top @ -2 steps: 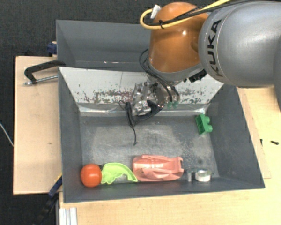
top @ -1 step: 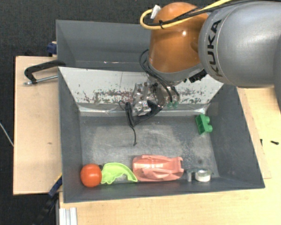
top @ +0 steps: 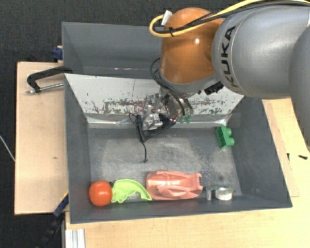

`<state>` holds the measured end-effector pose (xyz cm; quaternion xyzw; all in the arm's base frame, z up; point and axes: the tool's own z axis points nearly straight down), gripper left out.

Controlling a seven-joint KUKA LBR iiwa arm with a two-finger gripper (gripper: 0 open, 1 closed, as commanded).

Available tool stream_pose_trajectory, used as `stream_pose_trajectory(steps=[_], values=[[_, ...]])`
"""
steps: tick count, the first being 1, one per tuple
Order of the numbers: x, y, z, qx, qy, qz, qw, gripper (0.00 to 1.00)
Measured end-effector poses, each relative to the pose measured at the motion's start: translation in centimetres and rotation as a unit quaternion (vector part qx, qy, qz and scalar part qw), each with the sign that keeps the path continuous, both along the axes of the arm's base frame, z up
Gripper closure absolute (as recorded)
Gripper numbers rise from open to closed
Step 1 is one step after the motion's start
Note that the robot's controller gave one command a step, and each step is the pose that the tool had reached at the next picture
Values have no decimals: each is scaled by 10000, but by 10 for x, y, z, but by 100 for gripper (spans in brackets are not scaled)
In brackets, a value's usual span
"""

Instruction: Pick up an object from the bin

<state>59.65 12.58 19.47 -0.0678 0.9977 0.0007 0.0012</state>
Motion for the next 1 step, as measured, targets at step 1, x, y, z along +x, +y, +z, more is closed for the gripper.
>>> stream_pose_trajectory(steps=[1], values=[[3,-8,-23,1,8,-532,9986,100]])
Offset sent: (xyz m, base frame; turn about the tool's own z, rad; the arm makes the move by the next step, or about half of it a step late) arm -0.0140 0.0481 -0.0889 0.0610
